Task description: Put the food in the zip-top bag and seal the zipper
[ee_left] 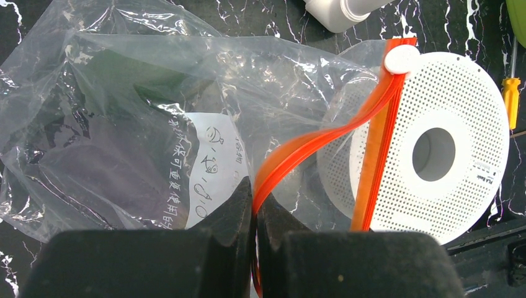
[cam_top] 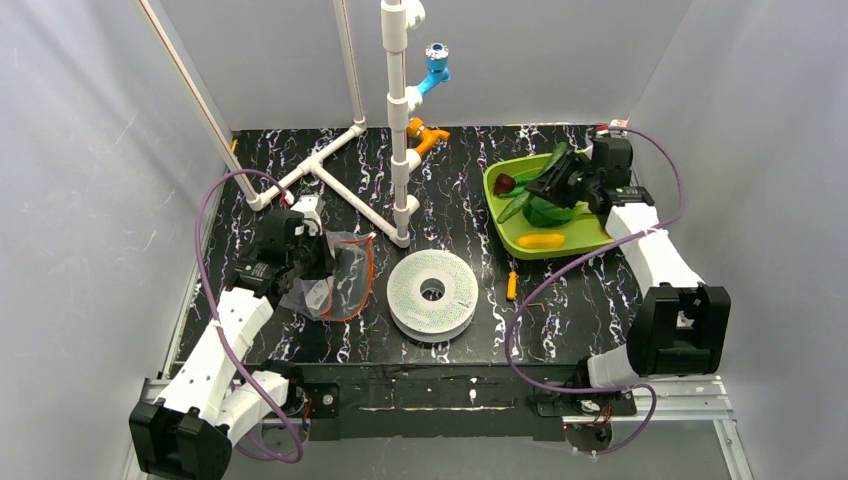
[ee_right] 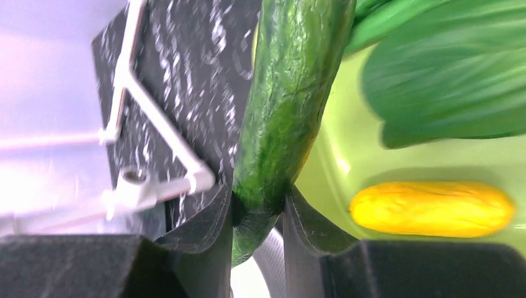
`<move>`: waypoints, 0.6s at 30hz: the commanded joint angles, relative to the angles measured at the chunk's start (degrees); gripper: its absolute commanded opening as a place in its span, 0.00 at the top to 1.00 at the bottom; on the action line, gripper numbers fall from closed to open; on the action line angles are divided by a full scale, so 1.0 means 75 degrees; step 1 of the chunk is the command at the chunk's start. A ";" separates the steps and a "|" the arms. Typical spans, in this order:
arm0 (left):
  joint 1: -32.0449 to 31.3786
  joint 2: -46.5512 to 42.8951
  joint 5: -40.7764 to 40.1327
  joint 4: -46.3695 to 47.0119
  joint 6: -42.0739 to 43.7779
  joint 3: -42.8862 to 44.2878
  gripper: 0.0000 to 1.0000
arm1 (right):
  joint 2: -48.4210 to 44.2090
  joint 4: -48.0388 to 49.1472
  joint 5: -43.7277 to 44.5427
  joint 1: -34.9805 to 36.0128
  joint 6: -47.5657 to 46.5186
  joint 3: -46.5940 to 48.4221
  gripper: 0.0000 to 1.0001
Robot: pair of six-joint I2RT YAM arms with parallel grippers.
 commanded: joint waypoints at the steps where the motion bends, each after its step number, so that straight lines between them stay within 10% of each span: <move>1: -0.0029 -0.0078 0.0167 -0.0051 0.0038 0.0152 1.00 | -0.0574 0.0524 -0.1881 0.0615 -0.0718 -0.0592 0.99; 18: -0.0036 0.0000 -0.0119 -0.0118 -0.0124 0.0247 1.00 | -0.2508 -0.0277 -0.3067 0.4123 -0.1117 -0.2617 0.99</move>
